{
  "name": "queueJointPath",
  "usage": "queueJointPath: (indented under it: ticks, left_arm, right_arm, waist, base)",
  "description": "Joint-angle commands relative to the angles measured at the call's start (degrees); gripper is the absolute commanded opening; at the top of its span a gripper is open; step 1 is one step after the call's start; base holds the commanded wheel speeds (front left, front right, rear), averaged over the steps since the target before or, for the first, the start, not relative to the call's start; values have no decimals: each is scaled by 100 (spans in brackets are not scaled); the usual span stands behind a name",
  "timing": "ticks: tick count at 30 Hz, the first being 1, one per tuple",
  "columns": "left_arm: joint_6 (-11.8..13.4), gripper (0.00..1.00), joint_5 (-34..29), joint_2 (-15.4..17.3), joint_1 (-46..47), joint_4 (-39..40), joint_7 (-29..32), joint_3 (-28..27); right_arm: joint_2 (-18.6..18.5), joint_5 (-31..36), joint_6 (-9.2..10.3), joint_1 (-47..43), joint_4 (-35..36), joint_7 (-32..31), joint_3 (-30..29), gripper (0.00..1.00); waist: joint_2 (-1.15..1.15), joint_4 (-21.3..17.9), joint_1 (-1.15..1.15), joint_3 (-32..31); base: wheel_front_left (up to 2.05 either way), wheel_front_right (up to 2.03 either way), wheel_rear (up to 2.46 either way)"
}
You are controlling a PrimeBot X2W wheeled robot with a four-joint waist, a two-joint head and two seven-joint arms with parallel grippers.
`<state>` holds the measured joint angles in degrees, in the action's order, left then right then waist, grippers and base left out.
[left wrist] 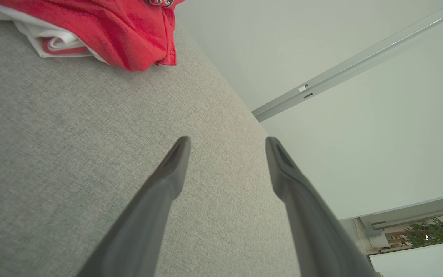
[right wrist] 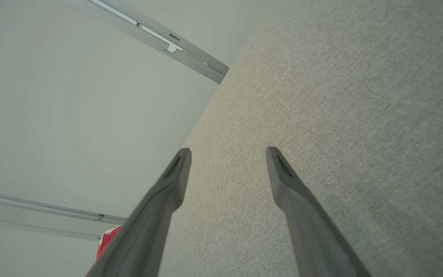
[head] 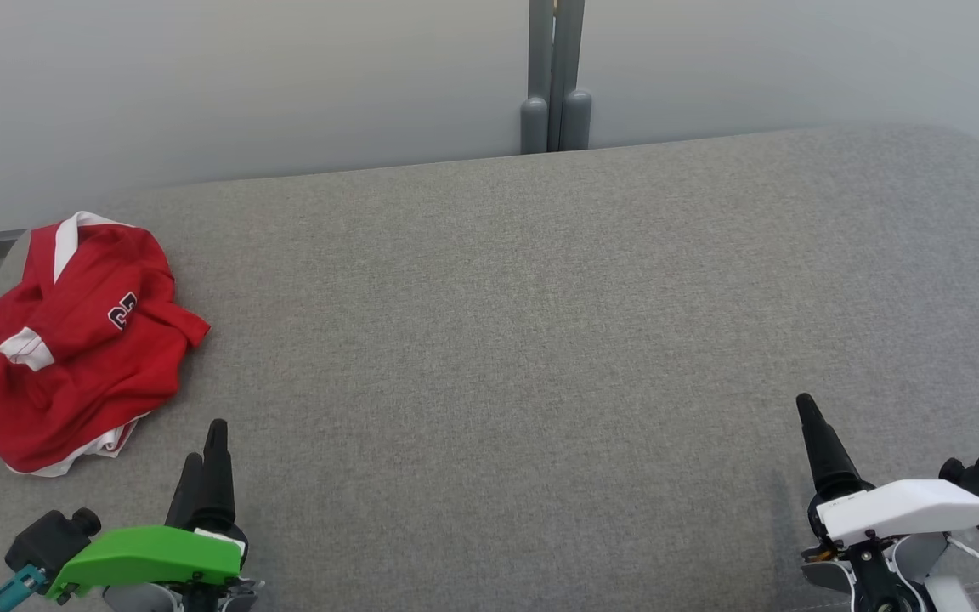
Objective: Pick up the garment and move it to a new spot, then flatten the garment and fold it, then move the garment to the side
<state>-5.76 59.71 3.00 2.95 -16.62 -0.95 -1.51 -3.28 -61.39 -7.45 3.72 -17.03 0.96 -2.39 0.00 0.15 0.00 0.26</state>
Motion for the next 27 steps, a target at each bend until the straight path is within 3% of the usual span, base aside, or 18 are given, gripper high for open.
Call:
queueJointPath:
  ticks: [1,11,27]
  left_arm:
    - [23,100,-162,75,124,63,-43,16]
    - [191,100,-1111,152,139,-50,-274,203]
    - [486,100,-2265,256,134,-111,-549,363]
  right_arm:
    - [-29,158,-2,139,52,42,11,100]
    - [-32,1211,-2,192,-11,273,129,100]
    - [-10,2320,-3,244,-19,549,136,100]
  waist:
    - [0,-1,0,-1]
    - [0,1,0,-6]
    - [0,-6,0,-1]
  base:
    - [0,0,0]
    - [0,0,0]
    - [0,0,0]
